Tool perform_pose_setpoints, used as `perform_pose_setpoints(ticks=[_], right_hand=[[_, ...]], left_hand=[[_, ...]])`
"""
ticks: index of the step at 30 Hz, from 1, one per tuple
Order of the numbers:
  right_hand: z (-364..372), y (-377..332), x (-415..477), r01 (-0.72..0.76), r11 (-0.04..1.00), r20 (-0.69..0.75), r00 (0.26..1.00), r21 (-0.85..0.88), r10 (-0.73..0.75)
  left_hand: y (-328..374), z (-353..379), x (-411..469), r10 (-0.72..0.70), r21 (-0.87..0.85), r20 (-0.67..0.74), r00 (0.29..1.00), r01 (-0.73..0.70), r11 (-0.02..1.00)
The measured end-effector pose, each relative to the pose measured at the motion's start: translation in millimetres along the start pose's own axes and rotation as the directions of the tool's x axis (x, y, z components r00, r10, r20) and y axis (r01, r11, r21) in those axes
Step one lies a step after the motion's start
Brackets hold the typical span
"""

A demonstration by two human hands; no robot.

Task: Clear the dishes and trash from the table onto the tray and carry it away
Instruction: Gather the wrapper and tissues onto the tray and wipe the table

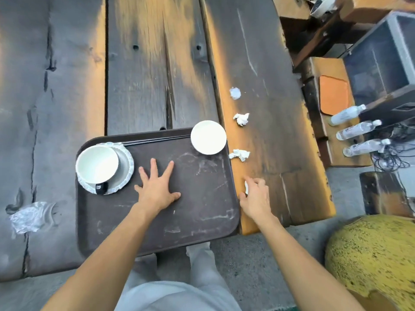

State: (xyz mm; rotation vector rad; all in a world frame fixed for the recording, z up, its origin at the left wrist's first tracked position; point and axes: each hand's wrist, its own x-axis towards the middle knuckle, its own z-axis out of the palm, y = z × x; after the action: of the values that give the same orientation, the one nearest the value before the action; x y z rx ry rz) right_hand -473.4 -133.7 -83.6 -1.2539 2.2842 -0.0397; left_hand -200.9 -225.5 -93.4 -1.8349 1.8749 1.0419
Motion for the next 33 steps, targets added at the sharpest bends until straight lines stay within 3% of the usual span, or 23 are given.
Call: perform_pose_setpoints(ticks=[3,6,9,11,13,16,17,21,24,27,30,33], right_hand=[[-6,18,9,0.078,0.996,-0.011,0.997,0.045,-0.078],[-22,16,26,0.191,0.969,-0.153,0.974,0.156,-0.167],[-39,-9,54,0.381,0.894,-0.375,0.884,0.235,-0.278],[-44,-26,75,0.448,0.871,-0.418,0.843,0.201,-0.338],[-40,-31,94,0.479,0.872,-0.342,0.839,0.098,-0.422],[-22,-19,101,0.473,0.853,-0.032,0.871,-0.22,-0.491],[-18,-11,101,0.48,0.833,0.012,0.868,-0.274,-0.496],[-28,4,106,0.501,0.853,-0.05,0.857,-0.149,-0.512],[-53,-11,123,0.537,0.843,-0.216,0.825,0.014,-0.522],[-79,-40,157,0.549,0.835,-0.311,0.8,0.034,-0.514],[-90,-62,192,0.524,0.851,-0.255,0.819,-0.031,-0.514],[-83,-66,214,0.462,0.863,-0.032,0.878,-0.204,-0.477]], left_hand=[[12,-4,10,-0.056,0.016,0.036,0.998,0.055,0.998],[21,-5,16,-0.089,0.026,0.05,0.995,0.087,0.996],[20,-5,17,-0.099,0.034,0.05,0.994,0.098,0.995],[19,-5,18,-0.098,0.038,0.046,0.994,0.096,0.995],[19,-4,18,-0.098,0.038,0.039,0.994,0.097,0.995],[20,-4,19,-0.114,0.051,0.039,0.993,0.112,0.992],[20,-4,20,-0.114,0.052,0.038,0.993,0.111,0.992],[20,-4,20,-0.113,0.058,0.031,0.993,0.111,0.992],[20,-3,20,-0.114,0.055,0.02,0.993,0.113,0.992],[19,-2,21,-0.112,0.06,0.011,0.994,0.112,0.992],[18,0,22,-0.114,0.061,0.01,0.993,0.113,0.992],[18,0,22,-0.11,0.065,0.006,0.994,0.109,0.992]])
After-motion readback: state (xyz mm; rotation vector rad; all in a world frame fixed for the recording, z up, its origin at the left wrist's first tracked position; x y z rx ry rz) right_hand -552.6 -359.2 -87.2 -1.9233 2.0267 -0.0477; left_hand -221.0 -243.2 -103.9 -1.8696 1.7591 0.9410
